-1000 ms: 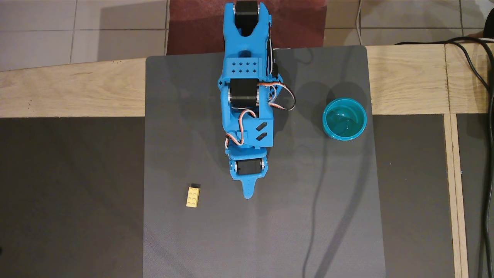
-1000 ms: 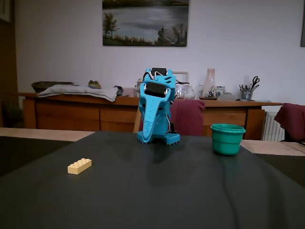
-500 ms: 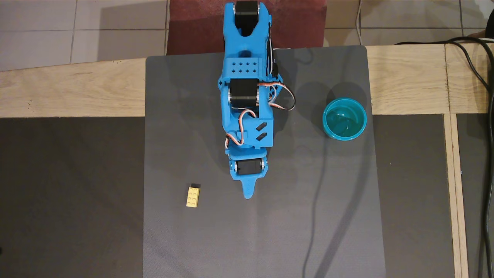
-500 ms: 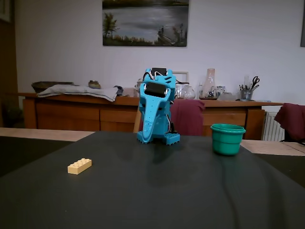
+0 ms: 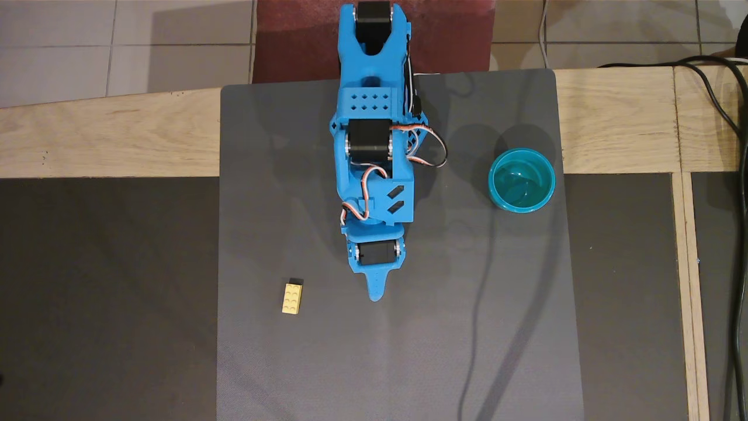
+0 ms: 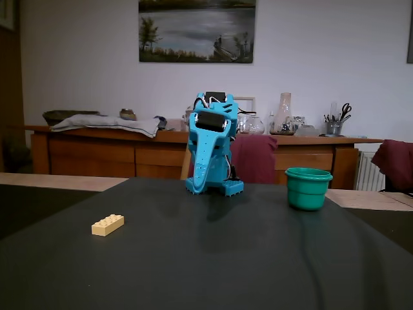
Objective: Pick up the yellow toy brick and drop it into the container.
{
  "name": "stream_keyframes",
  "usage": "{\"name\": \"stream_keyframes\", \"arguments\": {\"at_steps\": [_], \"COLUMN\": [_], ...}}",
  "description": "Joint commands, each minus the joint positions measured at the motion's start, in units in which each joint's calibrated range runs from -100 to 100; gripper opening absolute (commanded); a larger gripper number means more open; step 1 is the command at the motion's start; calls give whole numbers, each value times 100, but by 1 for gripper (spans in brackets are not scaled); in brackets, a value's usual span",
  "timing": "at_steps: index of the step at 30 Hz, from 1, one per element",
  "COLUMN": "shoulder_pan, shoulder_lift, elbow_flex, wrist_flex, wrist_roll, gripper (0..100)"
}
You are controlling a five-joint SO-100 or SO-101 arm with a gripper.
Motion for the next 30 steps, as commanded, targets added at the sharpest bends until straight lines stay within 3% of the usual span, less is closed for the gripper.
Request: {"name": "stream_keyframes", "arguments": {"at_steps": [1, 17, 21, 26, 30], "shoulder_pan": [10, 18, 49, 10, 10], "shoulder_lift": [-44, -35, 66, 125, 1415], "elbow_flex": [9, -36, -884, -1624, -2617], "wrist_flex": [34, 105, 514, 825, 780], "wrist_roll": [-16, -10, -413, -449, -476], "gripper": [0, 0, 0, 0, 0]}}
